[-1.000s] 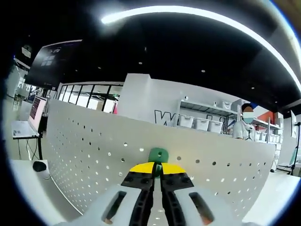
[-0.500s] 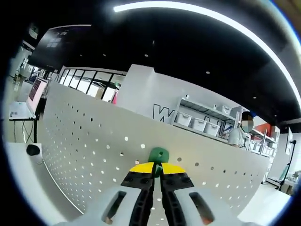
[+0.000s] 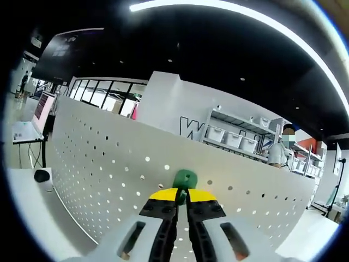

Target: Insert the hook assembly into the mounting plate slot until the hook locks in place.

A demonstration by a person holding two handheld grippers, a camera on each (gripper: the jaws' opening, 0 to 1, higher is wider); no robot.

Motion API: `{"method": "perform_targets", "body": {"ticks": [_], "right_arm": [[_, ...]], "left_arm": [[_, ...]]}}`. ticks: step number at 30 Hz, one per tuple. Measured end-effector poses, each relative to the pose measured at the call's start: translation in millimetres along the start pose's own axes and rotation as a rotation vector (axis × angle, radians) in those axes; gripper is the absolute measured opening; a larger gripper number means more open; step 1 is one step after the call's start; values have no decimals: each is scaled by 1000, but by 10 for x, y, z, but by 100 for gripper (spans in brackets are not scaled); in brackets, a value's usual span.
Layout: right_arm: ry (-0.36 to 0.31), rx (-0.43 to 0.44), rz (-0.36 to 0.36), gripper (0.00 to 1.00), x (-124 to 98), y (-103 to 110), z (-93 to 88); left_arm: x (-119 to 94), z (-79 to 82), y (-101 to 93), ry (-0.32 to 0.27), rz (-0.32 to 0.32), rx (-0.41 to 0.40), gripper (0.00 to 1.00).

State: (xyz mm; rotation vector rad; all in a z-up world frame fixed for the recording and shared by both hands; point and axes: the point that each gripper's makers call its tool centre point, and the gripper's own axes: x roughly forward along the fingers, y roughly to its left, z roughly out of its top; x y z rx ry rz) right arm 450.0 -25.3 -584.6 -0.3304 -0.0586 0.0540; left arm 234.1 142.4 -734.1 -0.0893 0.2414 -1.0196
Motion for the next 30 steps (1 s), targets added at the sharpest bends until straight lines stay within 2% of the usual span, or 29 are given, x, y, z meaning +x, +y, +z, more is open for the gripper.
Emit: {"method": "perform_targets", "body": {"ticks": [8,17,30], "right_arm": [[42,15,10,3,-31,27,-177],[68,51,12,4,-225,9,-348],[64,76,4,7,-759,-31,-453]], "left_arm": [[-11,18,0,-7,2,3,43],[5,-5,-45,2,-11,10,43],[31,-88,-72,35,-17,33,43]]}}
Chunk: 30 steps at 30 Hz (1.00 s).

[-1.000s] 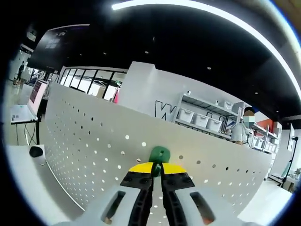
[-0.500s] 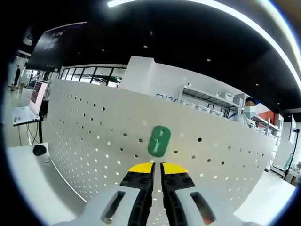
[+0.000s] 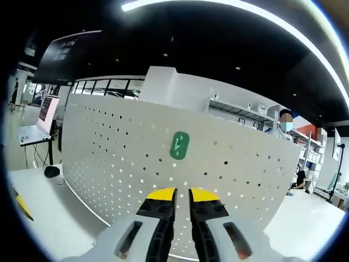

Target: Insert the hook assembly into the mounting plate slot until the hook locks in place.

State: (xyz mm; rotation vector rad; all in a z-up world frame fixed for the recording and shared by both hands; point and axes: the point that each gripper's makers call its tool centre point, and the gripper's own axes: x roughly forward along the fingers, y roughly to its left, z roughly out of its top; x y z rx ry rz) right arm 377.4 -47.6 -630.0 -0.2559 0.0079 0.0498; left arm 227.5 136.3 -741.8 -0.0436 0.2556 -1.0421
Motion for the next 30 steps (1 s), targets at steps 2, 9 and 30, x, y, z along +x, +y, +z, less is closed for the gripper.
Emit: {"method": "perform_targets", "body": {"ticks": [2,9,30], "right_arm": [[1,7,-4,7,-106,-14,-29],[-8,28,-12,7,-437,-39,-69],[-16,61,14,8,-1038,235,-277]], "left_arm": [[1,-13,5,5,3,2,43],[38,-109,-33,40,-3,19,42],[144,-381,-161,143,-41,48,41]]}}
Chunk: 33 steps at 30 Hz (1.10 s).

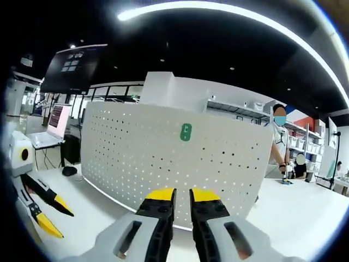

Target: Insert the hook assembly into the mounting plate slot until the hook locks in place.

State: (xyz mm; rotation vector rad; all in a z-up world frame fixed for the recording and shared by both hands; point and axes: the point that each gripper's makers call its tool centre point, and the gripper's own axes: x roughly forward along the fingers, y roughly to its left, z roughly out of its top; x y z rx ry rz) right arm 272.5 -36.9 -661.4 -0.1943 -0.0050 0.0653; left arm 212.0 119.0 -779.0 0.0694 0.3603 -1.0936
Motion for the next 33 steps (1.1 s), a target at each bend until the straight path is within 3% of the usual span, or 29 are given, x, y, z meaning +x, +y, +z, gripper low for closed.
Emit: {"method": "perform_targets", "body": {"ticks": [8,27,33], "right_arm": [[-5,7,4,8,-34,26,-19],[10,5,12,8,-23,61,-103],[14,4,11,8,-22,53,-121]], "left_arm": [[159,-89,-22,46,-12,12,41],[676,-549,239,212,48,16,36],[778,-554,300,217,79,-3,34]]}}
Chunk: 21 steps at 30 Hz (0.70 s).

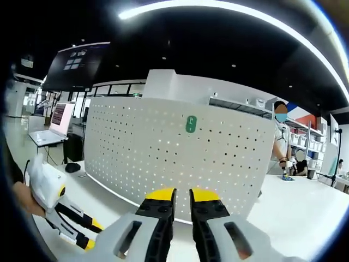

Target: Insert the hook assembly into the mounting plate slot until the hook locks in place.

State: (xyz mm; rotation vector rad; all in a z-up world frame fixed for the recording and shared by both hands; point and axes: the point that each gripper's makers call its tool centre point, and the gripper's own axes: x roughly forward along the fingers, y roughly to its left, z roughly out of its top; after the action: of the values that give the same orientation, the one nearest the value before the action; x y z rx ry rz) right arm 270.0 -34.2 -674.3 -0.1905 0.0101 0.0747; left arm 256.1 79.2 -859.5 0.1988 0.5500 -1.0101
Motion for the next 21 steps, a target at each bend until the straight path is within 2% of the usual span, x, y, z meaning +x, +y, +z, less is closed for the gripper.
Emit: {"method": "perform_targets", "body": {"ticks": [14,21], "right_arm": [[7,0,7,8,5,15,-22],[8,4,11,8,6,21,-28]], "left_arm": [[161,-163,8,72,33,54,28],[127,-210,57,92,45,65,27]]}}
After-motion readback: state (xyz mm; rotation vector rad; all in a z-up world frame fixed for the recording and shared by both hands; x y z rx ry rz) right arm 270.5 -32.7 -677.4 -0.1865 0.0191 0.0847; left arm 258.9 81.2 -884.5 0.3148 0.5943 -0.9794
